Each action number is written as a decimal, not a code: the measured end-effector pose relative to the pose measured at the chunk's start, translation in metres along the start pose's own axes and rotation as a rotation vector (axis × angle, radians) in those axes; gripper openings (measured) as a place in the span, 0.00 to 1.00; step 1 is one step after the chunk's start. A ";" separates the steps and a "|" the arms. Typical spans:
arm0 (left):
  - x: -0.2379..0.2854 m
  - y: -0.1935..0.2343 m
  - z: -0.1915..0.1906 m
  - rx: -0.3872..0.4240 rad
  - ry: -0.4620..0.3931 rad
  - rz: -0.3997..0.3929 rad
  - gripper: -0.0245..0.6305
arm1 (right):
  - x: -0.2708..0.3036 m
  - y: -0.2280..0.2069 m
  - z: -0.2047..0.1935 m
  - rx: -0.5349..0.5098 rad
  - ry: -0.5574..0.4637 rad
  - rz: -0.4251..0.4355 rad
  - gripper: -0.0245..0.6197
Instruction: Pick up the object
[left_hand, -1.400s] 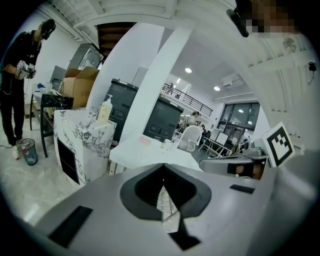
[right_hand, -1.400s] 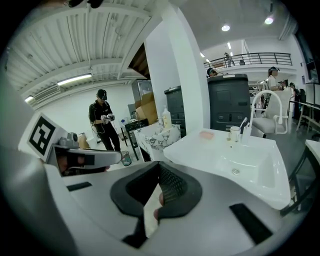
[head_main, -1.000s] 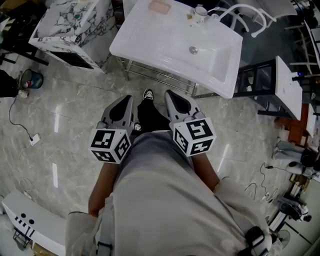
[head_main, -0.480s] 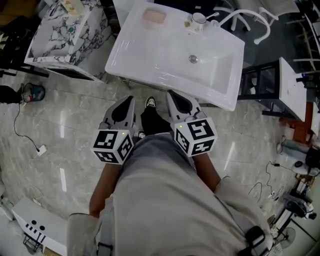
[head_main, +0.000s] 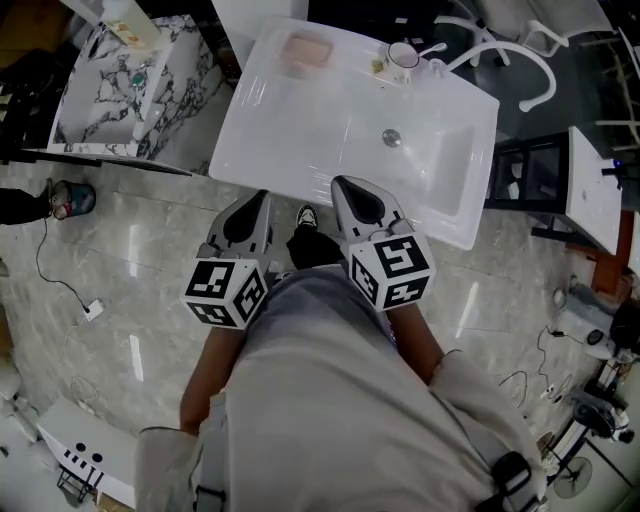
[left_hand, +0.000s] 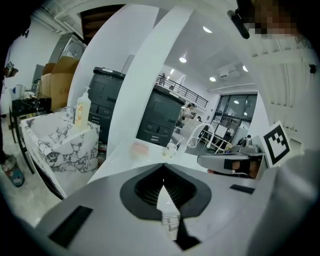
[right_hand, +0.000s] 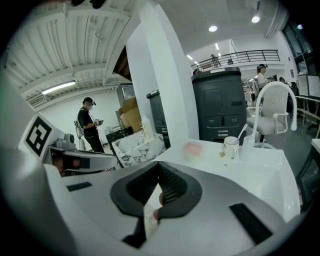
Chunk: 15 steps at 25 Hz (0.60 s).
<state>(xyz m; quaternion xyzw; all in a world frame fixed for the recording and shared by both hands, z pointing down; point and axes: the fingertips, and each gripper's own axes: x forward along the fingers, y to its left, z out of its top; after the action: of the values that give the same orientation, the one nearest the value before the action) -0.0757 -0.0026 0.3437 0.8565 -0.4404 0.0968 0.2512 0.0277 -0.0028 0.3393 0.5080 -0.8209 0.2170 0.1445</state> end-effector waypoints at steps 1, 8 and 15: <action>0.005 0.001 0.003 0.000 -0.001 -0.001 0.04 | 0.004 -0.004 0.003 0.000 -0.001 0.002 0.05; 0.036 0.007 0.018 0.004 -0.001 0.002 0.04 | 0.029 -0.031 0.019 -0.005 -0.009 0.016 0.05; 0.060 0.011 0.029 0.006 -0.005 0.008 0.04 | 0.044 -0.052 0.028 -0.026 -0.006 0.026 0.05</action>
<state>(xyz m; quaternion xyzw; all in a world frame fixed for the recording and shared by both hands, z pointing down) -0.0501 -0.0651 0.3462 0.8555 -0.4444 0.0970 0.2474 0.0549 -0.0712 0.3459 0.4960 -0.8306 0.2069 0.1458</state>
